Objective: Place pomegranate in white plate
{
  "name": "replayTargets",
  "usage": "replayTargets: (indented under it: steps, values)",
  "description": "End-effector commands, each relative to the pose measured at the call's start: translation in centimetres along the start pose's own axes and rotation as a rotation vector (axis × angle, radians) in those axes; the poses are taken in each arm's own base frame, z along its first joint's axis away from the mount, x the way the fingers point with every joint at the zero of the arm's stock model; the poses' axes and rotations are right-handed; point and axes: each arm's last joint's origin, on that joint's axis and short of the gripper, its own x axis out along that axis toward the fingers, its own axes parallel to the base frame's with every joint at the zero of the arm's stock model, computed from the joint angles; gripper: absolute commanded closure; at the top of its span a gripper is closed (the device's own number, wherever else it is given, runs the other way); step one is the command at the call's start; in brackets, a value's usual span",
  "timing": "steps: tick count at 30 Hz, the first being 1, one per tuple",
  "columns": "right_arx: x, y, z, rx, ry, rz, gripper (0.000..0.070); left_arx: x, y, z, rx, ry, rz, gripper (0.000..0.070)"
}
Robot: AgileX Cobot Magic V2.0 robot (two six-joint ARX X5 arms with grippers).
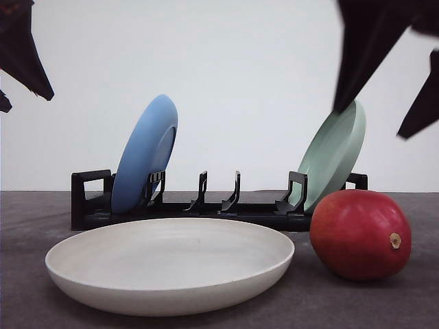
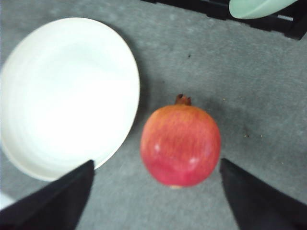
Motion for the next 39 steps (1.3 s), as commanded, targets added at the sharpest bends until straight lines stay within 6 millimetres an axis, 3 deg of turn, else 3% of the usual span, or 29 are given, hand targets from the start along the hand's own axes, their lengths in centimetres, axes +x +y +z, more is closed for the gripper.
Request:
replayTargets:
  steps: [1,17,22,28,34,39]
  values:
    - [0.7,0.3,0.6,0.019,0.011,-0.014,0.0086,-0.2,-0.2,0.5,0.013,-0.02,-0.01,0.0346]
    - [7.8,-0.4,1.4,0.034,0.188,-0.112,0.0071,-0.2,-0.2,0.5,0.013,-0.02,-0.01,0.0347]
    - [9.1,-0.6,1.2,0.039,0.236,-0.129,0.0108,-0.2,-0.2,0.5,0.013,-0.02,-0.01,0.0346]
    - [9.3,-0.7,1.0,0.047,0.271,-0.114,0.0215,-0.2,-0.2,0.5,0.013,-0.02,-0.01,0.0347]
    - [7.7,0.0,2.4,-0.009,0.298,-0.097,0.0222,-0.2,-0.2,0.5,0.013,-0.021,-0.01,0.0347]
    - [6.9,2.1,4.2,-0.091,0.193,-0.006,0.0221,-0.2,-0.2,0.5,0.013,-0.021,-0.01,0.0347]
